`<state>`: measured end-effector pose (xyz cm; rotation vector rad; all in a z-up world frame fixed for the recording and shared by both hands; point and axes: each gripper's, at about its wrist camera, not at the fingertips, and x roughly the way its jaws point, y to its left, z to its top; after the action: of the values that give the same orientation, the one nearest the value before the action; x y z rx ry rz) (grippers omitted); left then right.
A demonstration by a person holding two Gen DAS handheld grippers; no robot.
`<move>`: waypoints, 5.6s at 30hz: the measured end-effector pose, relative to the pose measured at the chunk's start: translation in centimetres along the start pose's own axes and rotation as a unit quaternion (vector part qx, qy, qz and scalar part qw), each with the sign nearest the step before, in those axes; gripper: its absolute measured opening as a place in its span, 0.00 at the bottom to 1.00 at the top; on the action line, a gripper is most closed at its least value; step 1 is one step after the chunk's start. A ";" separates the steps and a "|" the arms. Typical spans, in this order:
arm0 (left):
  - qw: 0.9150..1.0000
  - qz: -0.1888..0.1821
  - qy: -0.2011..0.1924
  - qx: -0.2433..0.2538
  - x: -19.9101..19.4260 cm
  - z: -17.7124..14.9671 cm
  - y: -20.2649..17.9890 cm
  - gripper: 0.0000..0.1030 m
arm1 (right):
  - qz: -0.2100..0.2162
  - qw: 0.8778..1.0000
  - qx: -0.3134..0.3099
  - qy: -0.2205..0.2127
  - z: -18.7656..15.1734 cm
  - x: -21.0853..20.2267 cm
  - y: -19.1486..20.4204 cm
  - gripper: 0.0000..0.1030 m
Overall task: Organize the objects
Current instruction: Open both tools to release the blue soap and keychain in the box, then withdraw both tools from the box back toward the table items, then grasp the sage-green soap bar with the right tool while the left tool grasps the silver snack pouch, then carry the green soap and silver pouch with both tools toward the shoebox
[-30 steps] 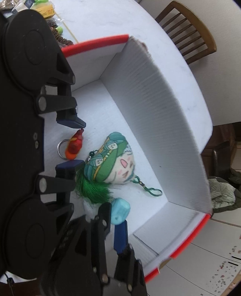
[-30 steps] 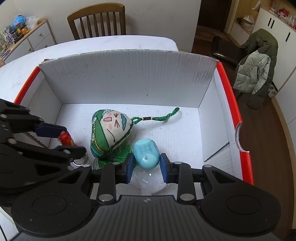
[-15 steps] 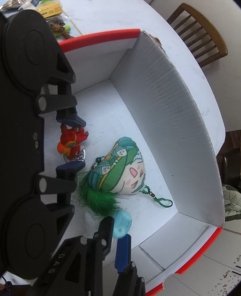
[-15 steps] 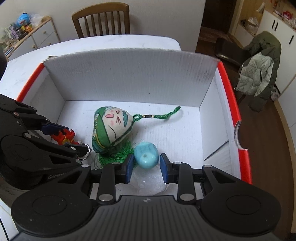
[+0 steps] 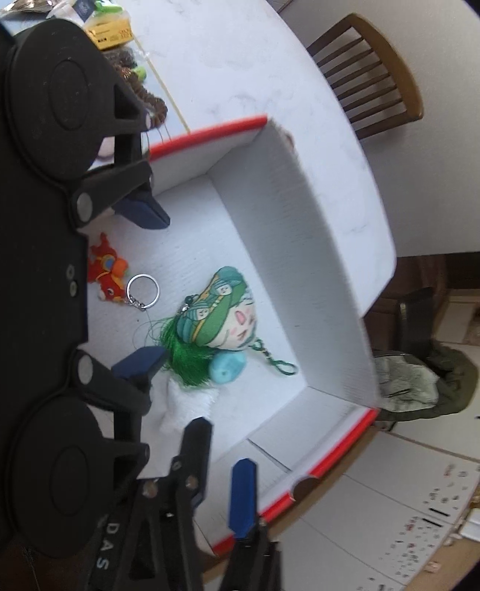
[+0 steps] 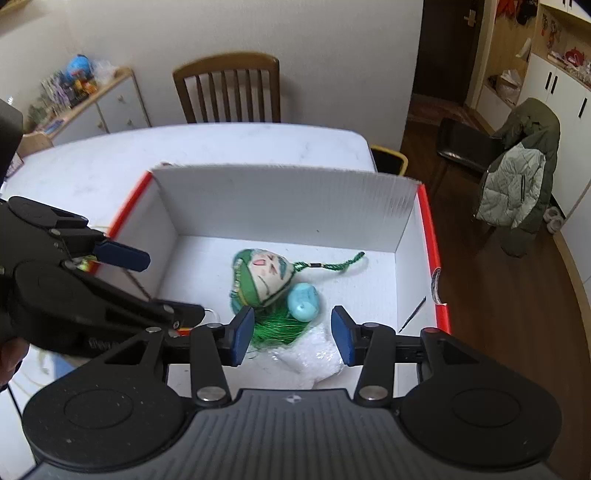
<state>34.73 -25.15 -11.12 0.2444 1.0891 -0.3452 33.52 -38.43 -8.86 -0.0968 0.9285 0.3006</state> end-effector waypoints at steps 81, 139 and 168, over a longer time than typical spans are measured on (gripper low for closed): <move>0.975 0.058 -0.113 -0.181 -5.6 -21.7 37.8 0.92 | -0.003 1.000 -0.006 -0.026 0.6 7.5 33.4 0.82; 0.973 -0.010 -0.074 -0.217 -8.6 -23.9 34.7 0.44 | -0.006 1.000 0.005 0.001 -4.8 2.1 33.9 0.50; 0.992 -0.085 -0.072 -0.059 -12.0 -14.3 16.1 0.44 | -0.052 0.991 0.090 -0.087 -5.0 -8.3 19.6 0.50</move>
<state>24.25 -3.38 -6.34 0.0208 0.9859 -0.4430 19.20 -22.52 -4.24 0.0471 0.7699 0.1242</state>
